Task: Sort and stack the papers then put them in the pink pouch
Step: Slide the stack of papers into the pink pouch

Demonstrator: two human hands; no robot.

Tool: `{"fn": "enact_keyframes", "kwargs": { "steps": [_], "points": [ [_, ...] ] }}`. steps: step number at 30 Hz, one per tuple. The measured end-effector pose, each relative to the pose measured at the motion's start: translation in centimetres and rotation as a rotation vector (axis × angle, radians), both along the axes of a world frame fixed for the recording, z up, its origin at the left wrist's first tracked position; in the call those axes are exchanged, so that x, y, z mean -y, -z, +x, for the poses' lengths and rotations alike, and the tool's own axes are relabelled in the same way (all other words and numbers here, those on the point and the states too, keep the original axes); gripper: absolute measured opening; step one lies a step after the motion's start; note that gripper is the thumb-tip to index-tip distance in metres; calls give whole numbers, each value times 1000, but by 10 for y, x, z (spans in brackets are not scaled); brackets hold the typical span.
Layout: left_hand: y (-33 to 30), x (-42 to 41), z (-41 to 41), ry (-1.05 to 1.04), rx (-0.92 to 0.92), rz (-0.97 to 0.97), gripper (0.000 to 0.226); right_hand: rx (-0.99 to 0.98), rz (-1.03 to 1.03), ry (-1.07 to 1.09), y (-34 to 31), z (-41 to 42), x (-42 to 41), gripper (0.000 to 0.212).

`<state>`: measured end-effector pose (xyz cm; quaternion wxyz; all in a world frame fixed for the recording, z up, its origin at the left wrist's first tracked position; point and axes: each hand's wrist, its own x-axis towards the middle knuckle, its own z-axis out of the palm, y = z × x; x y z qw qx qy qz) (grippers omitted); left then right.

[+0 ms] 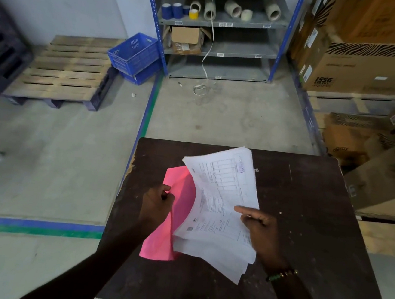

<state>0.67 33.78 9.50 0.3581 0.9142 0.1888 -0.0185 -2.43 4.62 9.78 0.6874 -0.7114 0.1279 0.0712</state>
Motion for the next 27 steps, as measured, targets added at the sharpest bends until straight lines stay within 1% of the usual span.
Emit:
{"fn": "enact_keyframes", "kwargs": {
  "steps": [3,6,9,11,13,15,18,21,23,24,26,27],
  "points": [
    [1,1,1,-28,4,8,16,-17,-85,-11,1,-1,3,49],
    [4,1,2,-90,-11,-19,17,-31,-124,-34,6,-3,6,58],
    [5,4,2,-135,-14,-42,18,-56,-135,-67,10,-4,10,57],
    [5,5,2,-139,2,-46,17,-66,-127,-79,12,-4,15,50],
    [6,6,1,-102,23,-2,16,-44,-106,-91,11,-7,20,43],
    [9,6,-2,-41,16,46,16,-62,-83,-106,7,-8,27,39],
    [20,8,-9,83,-25,97,12,-108,-28,-103,8,-14,44,38],
    [40,12,-16,185,-91,109,13,-93,47,-84,19,-18,58,38],
    [50,20,-16,196,-141,12,13,-56,64,-69,25,-18,65,36],
    [52,24,-13,166,-156,-108,12,-43,50,-74,25,-14,66,35],
    [46,34,-7,38,-184,-502,10,4,85,-80,26,-2,64,33],
    [40,39,-3,-3,-188,-691,17,23,83,-91,23,6,60,33]
  ]
}}
